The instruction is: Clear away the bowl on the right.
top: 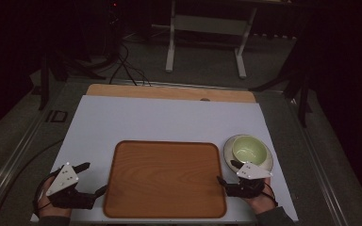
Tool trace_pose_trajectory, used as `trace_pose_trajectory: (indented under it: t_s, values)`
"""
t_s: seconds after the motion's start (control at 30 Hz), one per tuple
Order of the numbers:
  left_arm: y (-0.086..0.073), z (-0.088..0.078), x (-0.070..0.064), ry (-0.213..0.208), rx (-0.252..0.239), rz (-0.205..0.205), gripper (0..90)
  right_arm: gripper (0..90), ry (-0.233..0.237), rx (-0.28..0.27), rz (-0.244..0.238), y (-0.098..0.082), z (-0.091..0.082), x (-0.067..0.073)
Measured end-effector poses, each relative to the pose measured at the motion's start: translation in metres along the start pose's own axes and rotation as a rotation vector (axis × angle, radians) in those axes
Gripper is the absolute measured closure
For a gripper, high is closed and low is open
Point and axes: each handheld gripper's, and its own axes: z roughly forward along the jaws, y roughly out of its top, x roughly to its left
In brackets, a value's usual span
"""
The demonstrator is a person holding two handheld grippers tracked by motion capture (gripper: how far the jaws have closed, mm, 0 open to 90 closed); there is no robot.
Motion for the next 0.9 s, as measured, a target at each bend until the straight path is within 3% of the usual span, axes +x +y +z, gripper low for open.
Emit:
trace_pose_trajectory:
  t_s: [0.9]
  values:
    - [0.0, -0.003, 0.002, 0.03, -0.019, -0.004, 4.3, 20.5, 0.016, -0.048, -0.015, 0.011, -0.008, 0.001]
